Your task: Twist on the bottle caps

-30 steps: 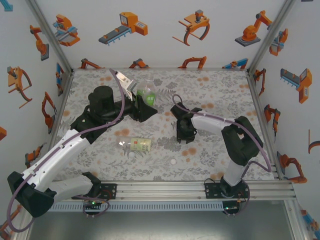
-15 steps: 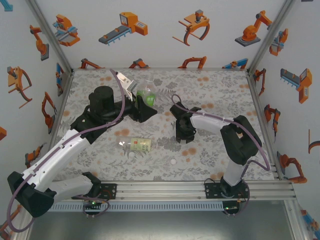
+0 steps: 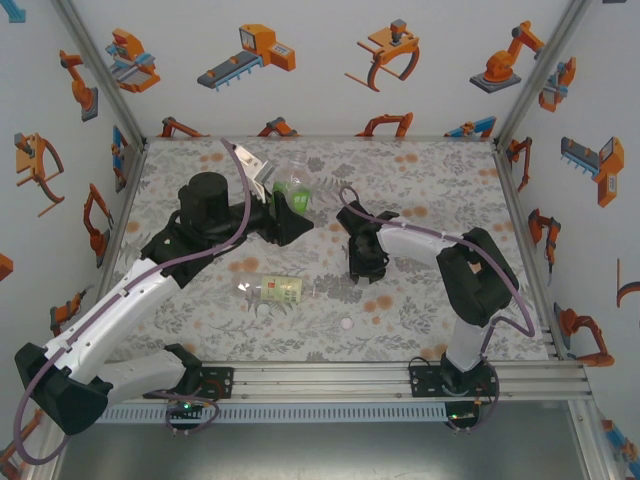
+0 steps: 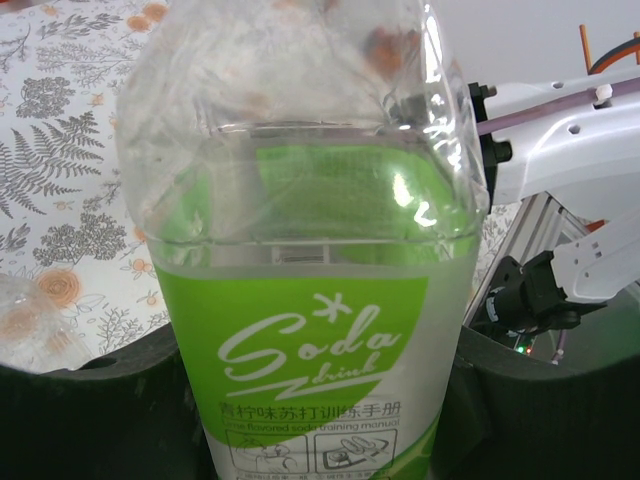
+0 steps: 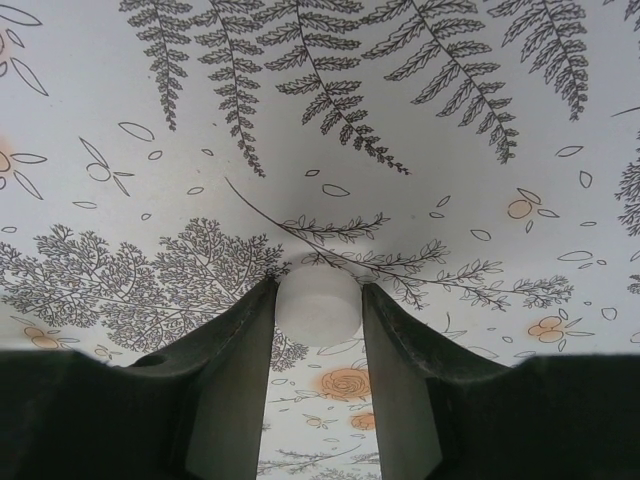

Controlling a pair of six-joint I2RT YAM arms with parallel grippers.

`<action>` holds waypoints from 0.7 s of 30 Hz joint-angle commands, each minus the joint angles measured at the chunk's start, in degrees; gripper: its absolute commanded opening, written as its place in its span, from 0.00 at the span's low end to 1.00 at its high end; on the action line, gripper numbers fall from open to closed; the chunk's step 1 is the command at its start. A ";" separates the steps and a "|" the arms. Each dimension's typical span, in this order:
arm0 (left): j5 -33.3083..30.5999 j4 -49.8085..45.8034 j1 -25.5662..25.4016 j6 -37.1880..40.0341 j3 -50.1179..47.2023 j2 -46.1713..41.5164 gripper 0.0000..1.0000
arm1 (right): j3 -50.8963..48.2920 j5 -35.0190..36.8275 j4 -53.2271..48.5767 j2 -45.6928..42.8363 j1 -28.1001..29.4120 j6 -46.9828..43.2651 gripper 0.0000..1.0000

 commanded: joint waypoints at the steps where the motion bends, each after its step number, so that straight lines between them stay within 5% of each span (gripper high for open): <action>1: -0.16 0.26 -0.05 -0.15 -0.65 -1.36 0.10 | 0.21 2.07 -0.36 1.18 0.52 -0.04 0.38; 9: -0.52 -2.16 -0.08 2.43 -0.25 -1.21 0.10 | 0.77 2.29 -1.94 -2.29 0.54 -0.46 0.31; 21: -0.32 -18.95 -0.10 20.24 2.84 -1.65 0.10 | 3.37 -4.56 -3.41 -18.16 0.54 -7.70 0.23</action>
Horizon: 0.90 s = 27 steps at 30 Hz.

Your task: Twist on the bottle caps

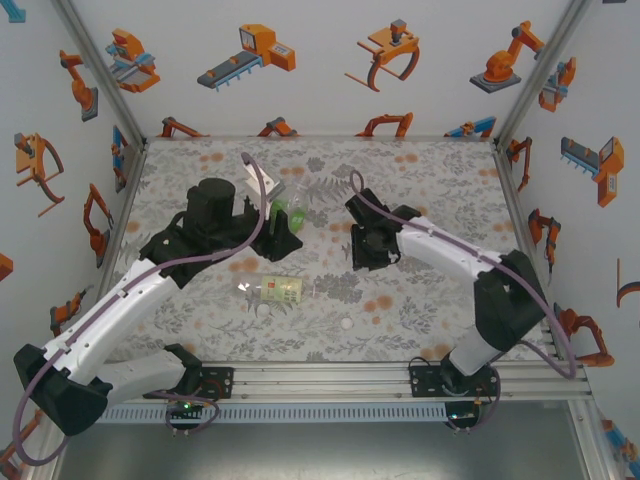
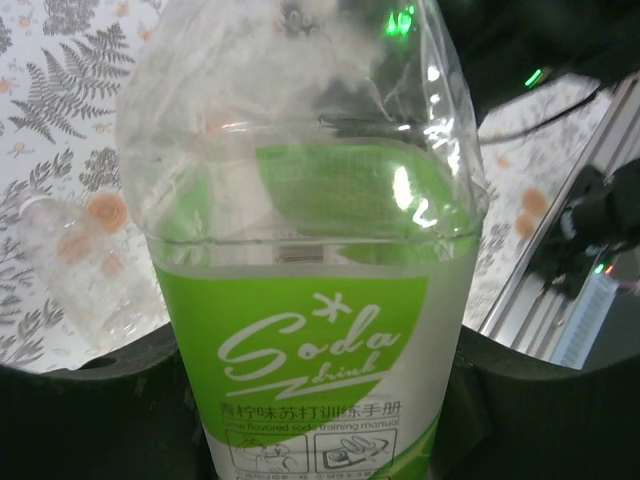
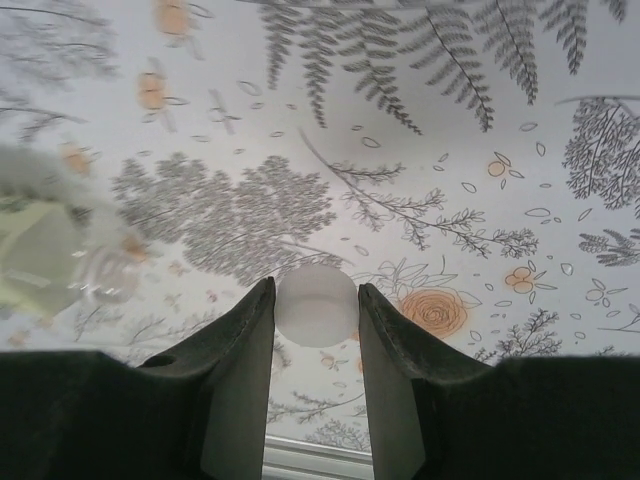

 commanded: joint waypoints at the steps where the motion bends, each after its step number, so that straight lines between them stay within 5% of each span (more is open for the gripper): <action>1: 2.11 -5.73 -0.06 8.51 2.40 -1.71 0.10 | 1.91 -3.54 0.15 -7.12 0.39 -5.27 0.23; 10: 4.11 -16.52 -2.07 24.40 5.77 -2.37 0.13 | 0.54 -13.75 14.60 -23.16 0.39 -18.58 0.20; 16: 2.18 -23.28 -6.78 36.80 7.58 -3.03 0.16 | 7.43 -33.16 14.37 -25.08 0.39 -25.81 0.18; 27: 4.89 -25.95 -8.83 43.84 9.53 -4.37 0.00 | 9.28 -50.87 23.21 -28.25 0.39 -29.45 0.08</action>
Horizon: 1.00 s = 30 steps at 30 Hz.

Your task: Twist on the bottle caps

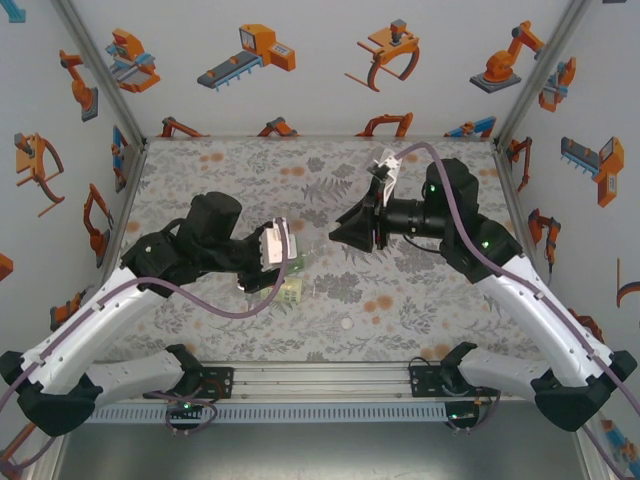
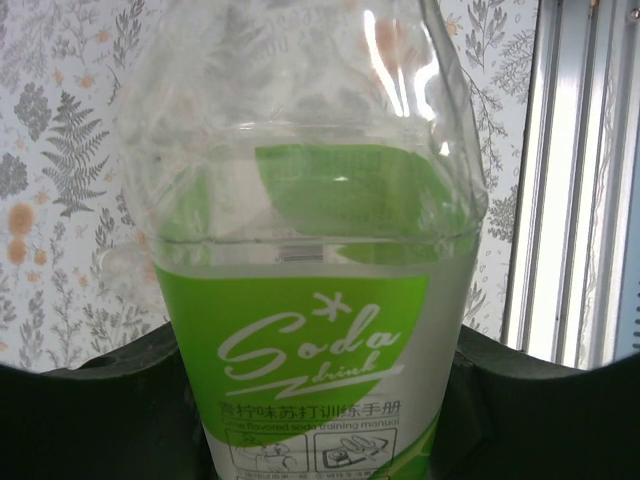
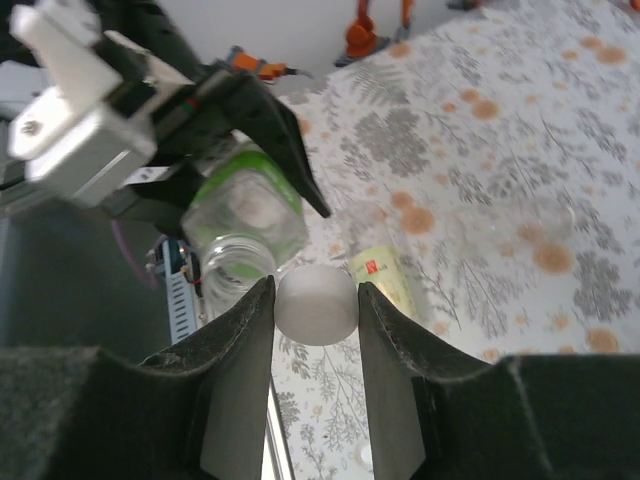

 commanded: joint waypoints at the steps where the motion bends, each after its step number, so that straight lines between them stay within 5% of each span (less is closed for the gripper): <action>1: 2.19 -1.55 -0.54 4.81 1.56 -1.54 0.00 | 1.63 -8.73 4.26 -0.36 0.42 -3.70 0.08; 13: 2.14 -0.04 -0.67 4.03 2.65 -1.22 0.00 | -0.39 -16.85 5.99 -1.17 1.82 -18.11 0.05; 30: 2.53 1.26 -0.98 2.43 2.65 -0.92 0.00 | 2.40 -11.03 -2.07 1.03 5.24 -25.62 0.01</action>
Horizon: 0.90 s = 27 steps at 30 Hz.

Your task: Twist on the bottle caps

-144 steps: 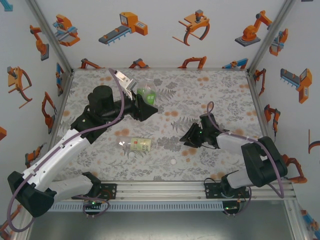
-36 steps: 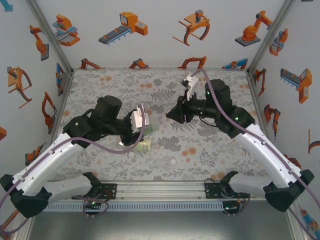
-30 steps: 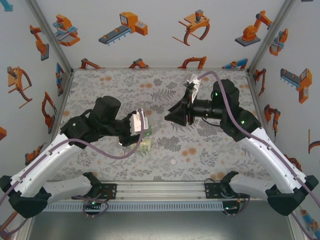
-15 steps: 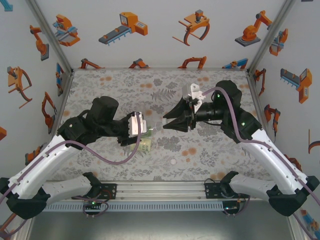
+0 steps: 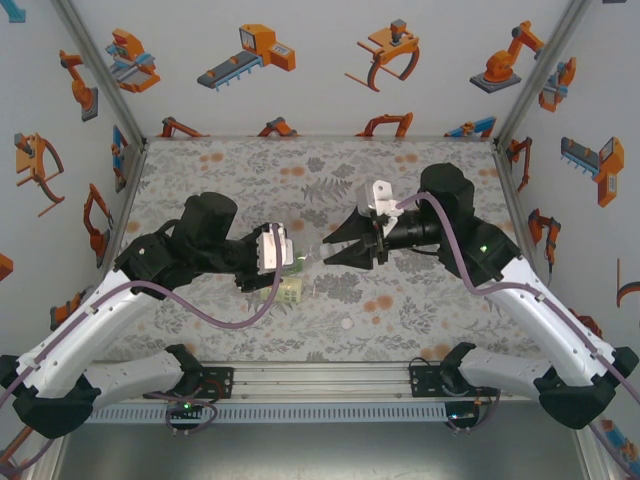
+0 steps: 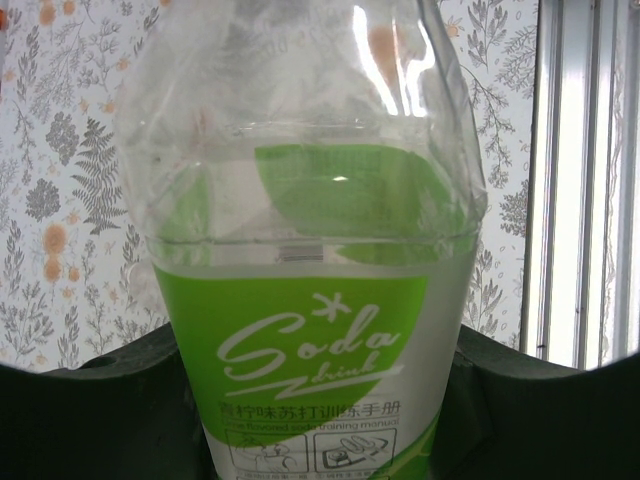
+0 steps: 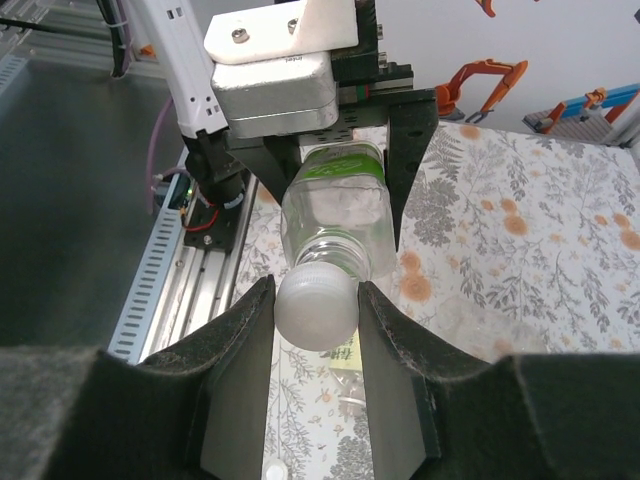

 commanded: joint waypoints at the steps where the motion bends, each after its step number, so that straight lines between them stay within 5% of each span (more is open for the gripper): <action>1: 2.31 1.60 -0.66 -0.29 1.69 -0.13 0.00 | 1.98 1.70 -1.12 1.08 1.07 -2.33 0.01; 27: 8.27 1.94 -0.81 1.13 1.51 -0.09 0.00 | 4.20 6.88 -1.79 2.01 3.10 -4.86 0.00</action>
